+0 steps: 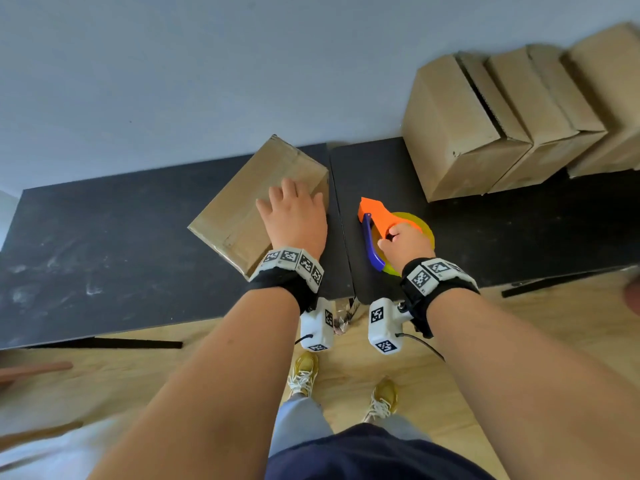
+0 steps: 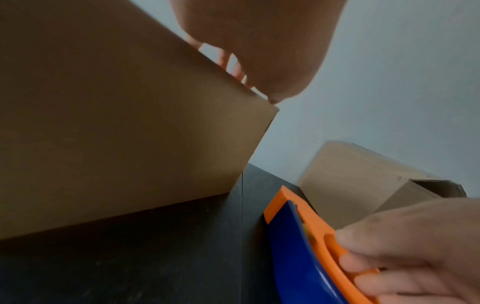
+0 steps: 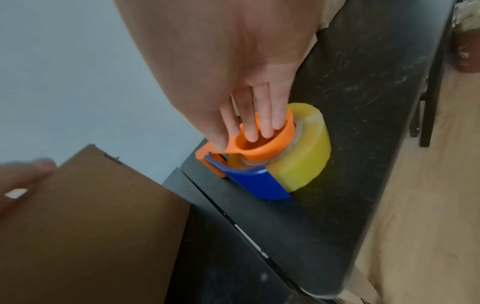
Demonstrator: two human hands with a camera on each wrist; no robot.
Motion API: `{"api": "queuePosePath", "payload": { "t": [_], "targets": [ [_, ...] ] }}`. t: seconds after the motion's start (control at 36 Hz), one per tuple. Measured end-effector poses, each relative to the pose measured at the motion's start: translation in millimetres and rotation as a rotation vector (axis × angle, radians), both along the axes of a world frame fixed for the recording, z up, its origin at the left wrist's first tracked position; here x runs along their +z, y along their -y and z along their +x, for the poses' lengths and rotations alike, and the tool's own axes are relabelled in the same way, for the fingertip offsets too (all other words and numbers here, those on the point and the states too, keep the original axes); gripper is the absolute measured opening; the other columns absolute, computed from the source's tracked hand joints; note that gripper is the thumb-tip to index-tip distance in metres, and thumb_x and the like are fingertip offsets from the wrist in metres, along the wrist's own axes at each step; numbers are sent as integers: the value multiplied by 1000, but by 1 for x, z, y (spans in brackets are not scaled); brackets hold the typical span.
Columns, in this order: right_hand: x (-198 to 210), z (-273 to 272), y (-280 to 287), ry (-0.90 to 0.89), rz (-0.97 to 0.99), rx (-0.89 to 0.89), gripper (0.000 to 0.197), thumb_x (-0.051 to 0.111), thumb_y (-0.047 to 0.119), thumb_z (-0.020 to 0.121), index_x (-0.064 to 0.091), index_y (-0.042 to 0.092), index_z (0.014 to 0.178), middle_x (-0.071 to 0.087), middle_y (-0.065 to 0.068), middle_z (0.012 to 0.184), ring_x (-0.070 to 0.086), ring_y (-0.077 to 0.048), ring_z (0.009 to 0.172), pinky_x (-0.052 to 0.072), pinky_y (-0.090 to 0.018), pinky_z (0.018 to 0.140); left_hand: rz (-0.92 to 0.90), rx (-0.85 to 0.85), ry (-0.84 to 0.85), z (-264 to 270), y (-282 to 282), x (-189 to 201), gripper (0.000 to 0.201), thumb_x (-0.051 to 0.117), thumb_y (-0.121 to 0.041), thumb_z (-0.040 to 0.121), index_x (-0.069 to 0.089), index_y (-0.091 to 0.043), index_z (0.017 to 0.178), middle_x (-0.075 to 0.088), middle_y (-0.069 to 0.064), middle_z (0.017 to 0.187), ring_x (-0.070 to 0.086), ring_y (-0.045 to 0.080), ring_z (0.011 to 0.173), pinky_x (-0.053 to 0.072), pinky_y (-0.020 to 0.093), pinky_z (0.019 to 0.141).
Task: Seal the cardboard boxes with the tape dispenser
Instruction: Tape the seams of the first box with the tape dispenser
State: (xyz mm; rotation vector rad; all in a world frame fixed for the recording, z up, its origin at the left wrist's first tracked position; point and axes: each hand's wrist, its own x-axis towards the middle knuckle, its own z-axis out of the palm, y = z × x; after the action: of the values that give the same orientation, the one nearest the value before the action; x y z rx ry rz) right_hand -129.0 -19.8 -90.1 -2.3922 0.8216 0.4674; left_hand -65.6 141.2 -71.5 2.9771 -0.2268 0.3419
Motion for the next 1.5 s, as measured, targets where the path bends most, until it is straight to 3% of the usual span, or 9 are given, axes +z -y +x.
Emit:
{"api": "queuePosePath", "payload": {
  "t": [0.14,0.31,0.44,0.69,0.97,1.14,1.22,1.39,1.5],
  "targets": [
    [-21,3,-6,-46,-38,11,42,63,45,91,57,12,116,64,-9,109,63,-28,99,53,-37,84,-42,9,171,0,-5,-11,35,47,-38,93,66,-8,89,56,11,87,53,32,80,45,45,79],
    [-31,11,-13,-143,-145,88,52,62,59,86,46,11,96,58,-7,89,61,-23,81,55,-34,78,-138,-22,187,5,-19,-18,36,45,-41,96,68,-13,93,56,9,94,52,30,87,45,42,86],
    [-38,15,-11,-159,-160,116,56,73,45,84,51,6,118,62,-11,110,64,-29,99,54,-36,85,-184,-31,209,7,-21,-18,35,50,-44,93,68,-14,91,56,6,92,51,28,87,46,40,83],
    [-32,18,-6,-174,-137,143,31,70,32,88,54,11,104,55,-6,92,53,-22,82,45,-30,71,-264,-84,149,8,-27,-14,37,55,-48,90,69,-15,98,56,4,97,51,25,92,47,37,82],
    [10,17,7,101,337,-172,22,64,28,86,57,7,82,57,-12,83,52,-29,77,37,-31,60,-292,-104,-19,0,-35,-7,38,57,-42,89,63,-18,118,52,4,130,44,28,121,43,44,99],
    [31,9,11,148,822,-450,42,63,38,66,62,10,97,67,-22,107,63,-36,93,48,-47,100,-301,-110,-74,-4,-45,7,36,48,-45,95,67,-21,113,59,-4,123,43,20,119,41,38,99],
    [41,5,8,194,933,-499,35,60,39,83,59,14,107,66,-14,101,64,-32,95,46,-50,101,-263,-118,-94,-8,-53,12,33,46,-45,95,66,-22,107,59,-6,115,44,19,112,43,37,93],
    [46,9,9,161,808,-523,120,80,80,22,57,20,123,71,-8,110,70,-30,98,52,-46,96,-255,-82,-223,-3,-53,29,30,41,-34,95,66,-20,105,58,-2,109,45,22,110,39,33,90],
    [57,5,9,187,755,-456,116,83,76,26,62,16,122,73,-8,105,71,-29,96,53,-46,95,-452,-44,-344,12,-46,47,24,44,-27,96,66,-20,104,63,0,101,58,19,93,46,30,77]
  ]
}}
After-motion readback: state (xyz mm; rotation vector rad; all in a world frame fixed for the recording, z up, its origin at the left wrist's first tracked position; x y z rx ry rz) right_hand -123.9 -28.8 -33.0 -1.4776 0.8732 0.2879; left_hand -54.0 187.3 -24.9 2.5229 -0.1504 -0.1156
